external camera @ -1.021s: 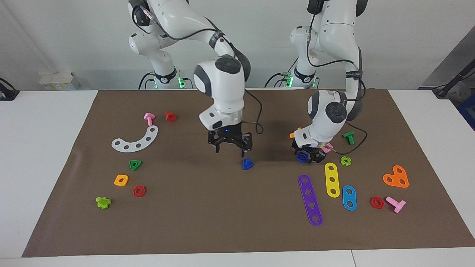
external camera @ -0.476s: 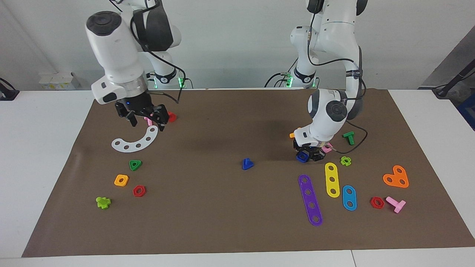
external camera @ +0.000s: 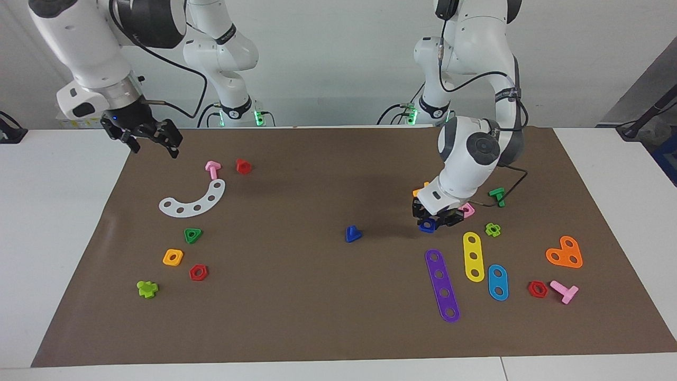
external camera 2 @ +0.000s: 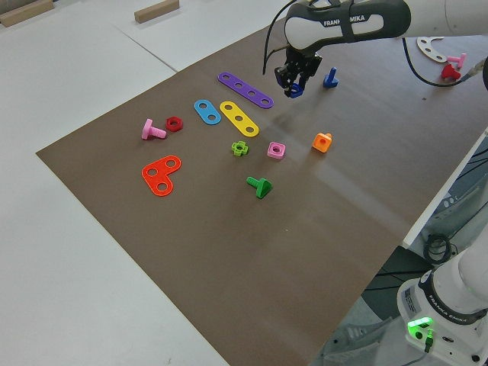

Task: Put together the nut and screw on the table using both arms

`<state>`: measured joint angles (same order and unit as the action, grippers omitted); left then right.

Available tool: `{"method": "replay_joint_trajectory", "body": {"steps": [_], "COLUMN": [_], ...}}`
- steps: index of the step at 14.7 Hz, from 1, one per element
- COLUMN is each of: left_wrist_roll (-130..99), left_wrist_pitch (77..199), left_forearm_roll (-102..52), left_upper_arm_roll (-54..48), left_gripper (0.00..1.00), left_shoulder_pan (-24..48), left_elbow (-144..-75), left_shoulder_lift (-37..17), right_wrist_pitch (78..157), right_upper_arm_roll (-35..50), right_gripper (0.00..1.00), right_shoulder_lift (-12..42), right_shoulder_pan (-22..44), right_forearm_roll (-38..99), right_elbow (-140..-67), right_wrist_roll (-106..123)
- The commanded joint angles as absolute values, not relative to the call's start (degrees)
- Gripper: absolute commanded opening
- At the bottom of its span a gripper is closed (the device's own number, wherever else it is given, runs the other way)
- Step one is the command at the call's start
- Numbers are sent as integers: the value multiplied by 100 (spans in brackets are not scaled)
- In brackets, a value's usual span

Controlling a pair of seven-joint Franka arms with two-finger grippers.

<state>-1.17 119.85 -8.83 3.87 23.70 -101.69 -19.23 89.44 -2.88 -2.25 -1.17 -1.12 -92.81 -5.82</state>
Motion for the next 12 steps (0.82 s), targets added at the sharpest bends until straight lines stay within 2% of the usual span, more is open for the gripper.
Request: {"method": "replay_joint_trajectory", "body": {"steps": [1,3,6,12], "left_wrist_roll": [-1332,-1773,-2398,-2637], "left_wrist_pitch": [11813,11725,11759,12076], "left_forearm_roll": [-1107,-1308,-1441,-1450], "left_upper_arm_roll": [492,492,492,483], "left_gripper": [0,0,0,0], "left_shoulder_pan": [2873,3162,3567,3665], "left_elbow": [-9687,-9511,-9124,-8860], "left_shoulder_lift": [-2206,-2259,-2609,-2926], "right_wrist_pitch": [8299,8236,8306,8314], "right_upper_arm_roll": [-229,-211,-176,-167], "right_gripper": [100,100,100,100], "right_shoulder_lift": [-237,-272,-369,-387], "right_shoulder_pan": [-158,-88,-44,-44], "right_forearm_roll": [-105,-202,-202,-167], "right_elbow": [-8703,-8780,-8965,-9018], "right_wrist_roll": [-413,-404,-439,-448]}}
